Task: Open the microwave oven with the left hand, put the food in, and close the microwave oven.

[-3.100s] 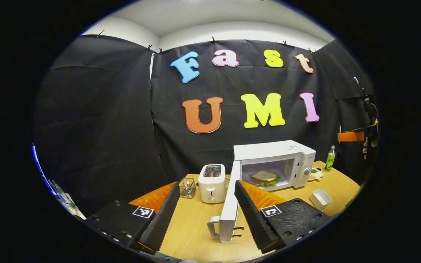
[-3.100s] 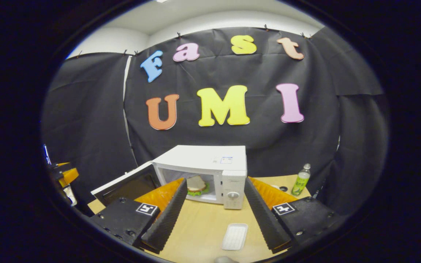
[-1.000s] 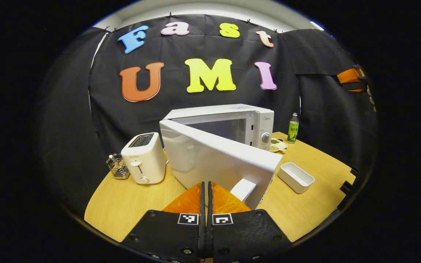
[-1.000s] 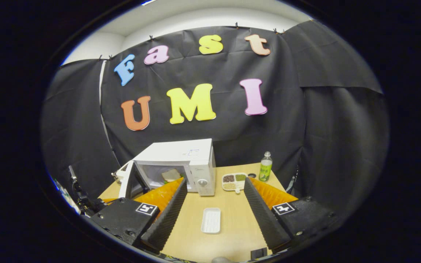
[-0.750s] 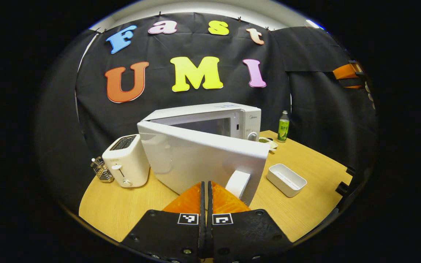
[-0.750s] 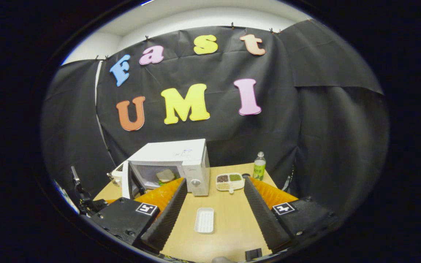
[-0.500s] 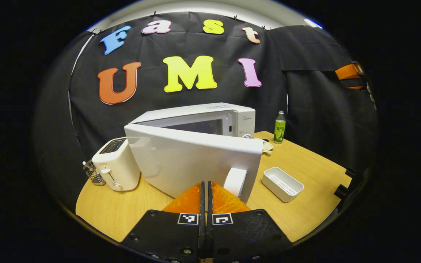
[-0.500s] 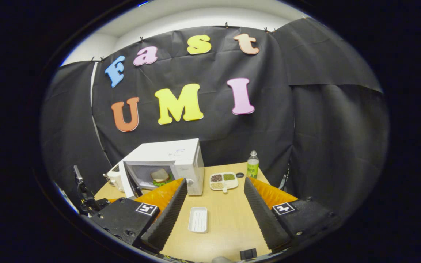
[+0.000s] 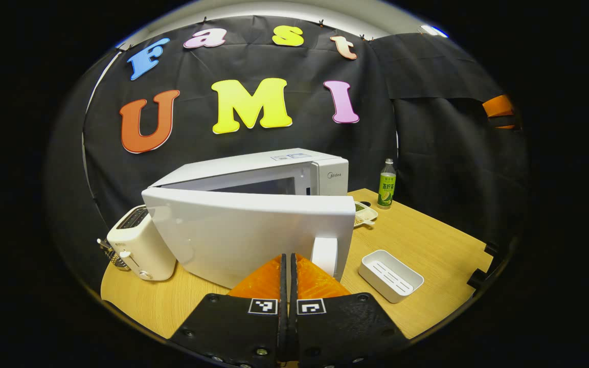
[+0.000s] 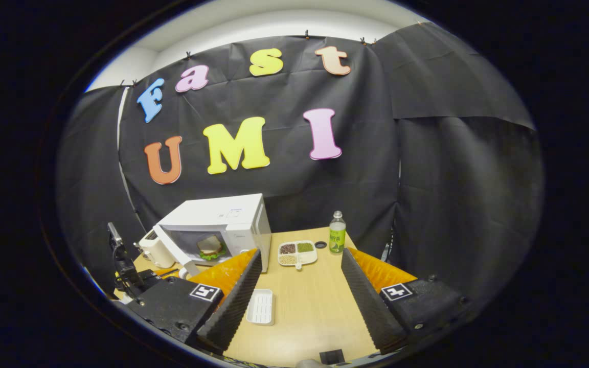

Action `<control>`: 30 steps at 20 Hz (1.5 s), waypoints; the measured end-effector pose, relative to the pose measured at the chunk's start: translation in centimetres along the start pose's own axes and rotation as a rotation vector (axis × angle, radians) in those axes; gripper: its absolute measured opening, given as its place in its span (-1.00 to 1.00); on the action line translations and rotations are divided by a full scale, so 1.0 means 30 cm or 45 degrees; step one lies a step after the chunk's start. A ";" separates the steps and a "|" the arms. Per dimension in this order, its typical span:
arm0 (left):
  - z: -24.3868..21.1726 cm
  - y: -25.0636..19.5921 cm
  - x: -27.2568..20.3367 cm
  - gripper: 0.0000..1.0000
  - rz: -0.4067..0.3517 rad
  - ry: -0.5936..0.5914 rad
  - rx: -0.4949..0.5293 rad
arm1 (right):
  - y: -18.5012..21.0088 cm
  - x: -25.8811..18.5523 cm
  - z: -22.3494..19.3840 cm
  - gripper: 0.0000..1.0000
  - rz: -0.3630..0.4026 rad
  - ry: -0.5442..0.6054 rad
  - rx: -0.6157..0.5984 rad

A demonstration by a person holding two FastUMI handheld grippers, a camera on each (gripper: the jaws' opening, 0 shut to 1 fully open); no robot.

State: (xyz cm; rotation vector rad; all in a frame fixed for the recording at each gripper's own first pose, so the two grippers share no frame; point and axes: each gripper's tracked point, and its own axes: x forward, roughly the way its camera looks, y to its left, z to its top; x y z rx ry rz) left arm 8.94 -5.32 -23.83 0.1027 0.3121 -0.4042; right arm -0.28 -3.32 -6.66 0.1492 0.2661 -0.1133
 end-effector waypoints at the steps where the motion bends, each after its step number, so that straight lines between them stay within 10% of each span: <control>1: 0.006 -0.007 0.018 -1.00 -0.003 -0.001 0.006 | -0.004 0.003 0.000 0.99 0.001 0.002 -0.001; 30: 0.125 -0.027 0.463 -1.00 0.006 0.007 -0.103 | -0.174 0.096 -0.031 0.83 -0.158 0.039 0.091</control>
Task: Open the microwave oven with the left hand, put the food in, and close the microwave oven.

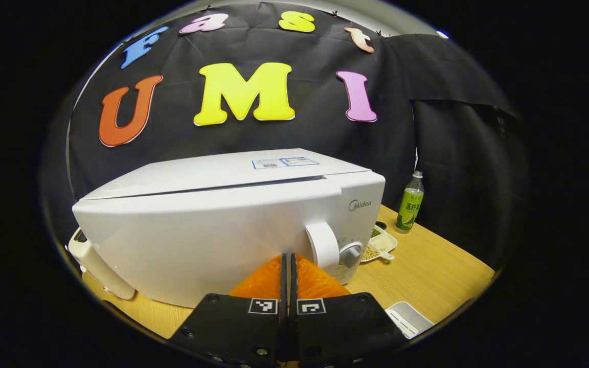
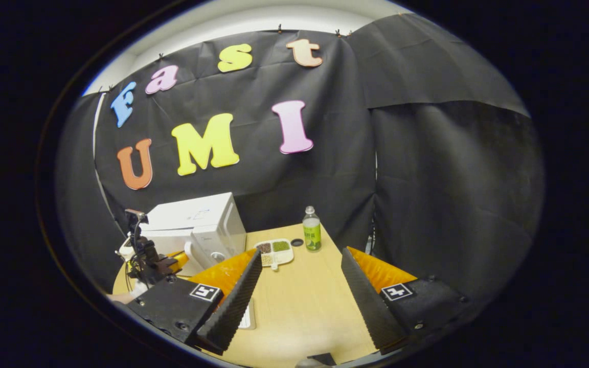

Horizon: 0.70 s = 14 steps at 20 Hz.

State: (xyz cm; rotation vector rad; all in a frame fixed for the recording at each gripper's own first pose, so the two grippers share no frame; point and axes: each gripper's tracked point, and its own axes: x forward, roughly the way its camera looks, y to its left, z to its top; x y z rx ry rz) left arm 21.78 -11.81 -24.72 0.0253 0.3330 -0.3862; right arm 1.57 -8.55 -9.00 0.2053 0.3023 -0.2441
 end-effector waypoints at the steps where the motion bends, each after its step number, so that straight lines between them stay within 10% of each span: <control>1: 0.004 -0.002 -0.005 -1.00 -0.002 -0.003 -0.001 | -0.001 0.003 -0.001 0.83 -0.002 0.002 0.003; 14: 0.017 0.036 0.004 -1.00 0.072 0.054 -0.062 | 0.097 0.013 0.016 0.83 0.049 -0.011 -0.057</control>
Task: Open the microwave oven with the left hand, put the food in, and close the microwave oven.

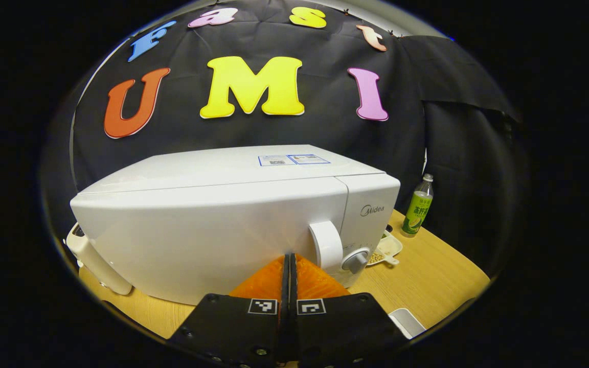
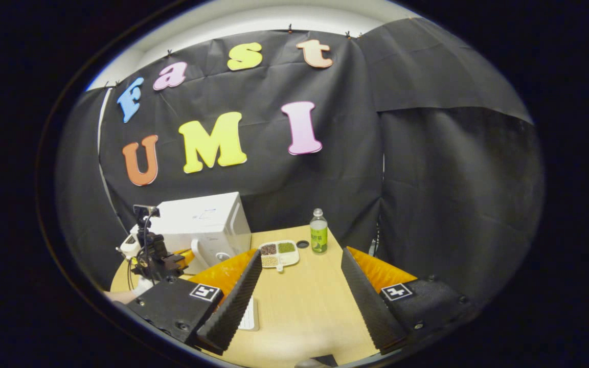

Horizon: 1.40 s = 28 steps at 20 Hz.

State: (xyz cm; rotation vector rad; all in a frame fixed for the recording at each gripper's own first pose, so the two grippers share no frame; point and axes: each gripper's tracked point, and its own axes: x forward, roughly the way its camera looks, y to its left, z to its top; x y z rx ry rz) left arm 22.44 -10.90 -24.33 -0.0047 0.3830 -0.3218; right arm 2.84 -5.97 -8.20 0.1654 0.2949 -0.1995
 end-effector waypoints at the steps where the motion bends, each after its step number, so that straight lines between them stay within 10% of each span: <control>1: 0.019 -0.014 -0.021 -1.00 -0.016 -0.016 -0.010 | 0.013 0.003 0.003 0.99 0.013 -0.002 -0.008; 6: 0.156 -0.043 -0.200 -0.98 -0.055 -0.134 0.004 | 0.106 0.034 0.041 0.83 0.090 -0.042 -0.046; 9: 0.221 -0.030 -0.310 0.92 -0.034 -0.189 0.053 | 0.174 0.049 0.064 0.99 0.156 -0.071 -0.066; 28: 0.381 0.194 -1.057 0.93 0.340 -0.350 0.044 | 0.296 -0.023 0.082 0.83 0.316 -0.190 -0.160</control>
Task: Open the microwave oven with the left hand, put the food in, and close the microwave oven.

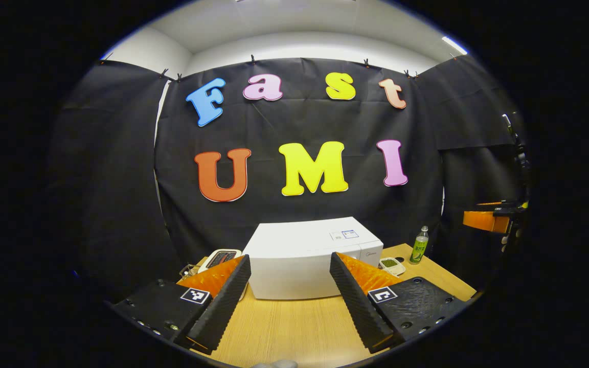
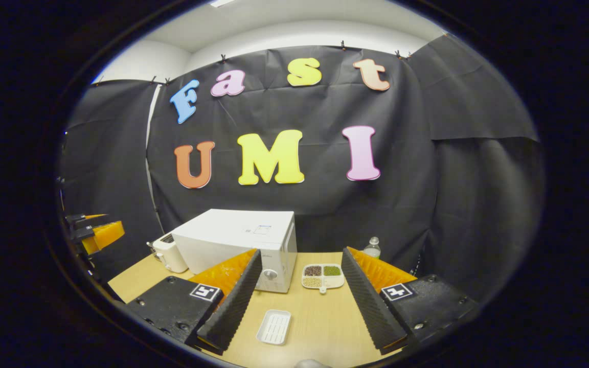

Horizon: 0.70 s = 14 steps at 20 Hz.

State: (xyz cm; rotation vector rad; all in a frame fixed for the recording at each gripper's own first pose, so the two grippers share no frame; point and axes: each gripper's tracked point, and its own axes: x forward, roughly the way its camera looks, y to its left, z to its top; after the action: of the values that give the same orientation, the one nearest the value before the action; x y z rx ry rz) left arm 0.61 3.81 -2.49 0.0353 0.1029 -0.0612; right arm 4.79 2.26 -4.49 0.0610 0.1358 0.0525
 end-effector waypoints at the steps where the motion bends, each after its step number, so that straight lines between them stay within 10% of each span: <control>1: -0.001 0.002 -0.007 0.93 0.001 0.005 0.002 | 0.004 -0.016 0.008 0.83 -0.006 -0.010 -0.008; 14: 0.074 0.028 -0.063 0.92 -0.016 -0.074 -0.035 | 0.051 -0.140 0.078 0.83 -0.047 -0.094 -0.032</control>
State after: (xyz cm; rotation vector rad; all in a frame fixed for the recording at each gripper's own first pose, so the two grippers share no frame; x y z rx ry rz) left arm -0.99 4.67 -0.06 0.0058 0.0462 -0.0734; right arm 0.87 3.41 -1.51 0.0350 0.0626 0.0152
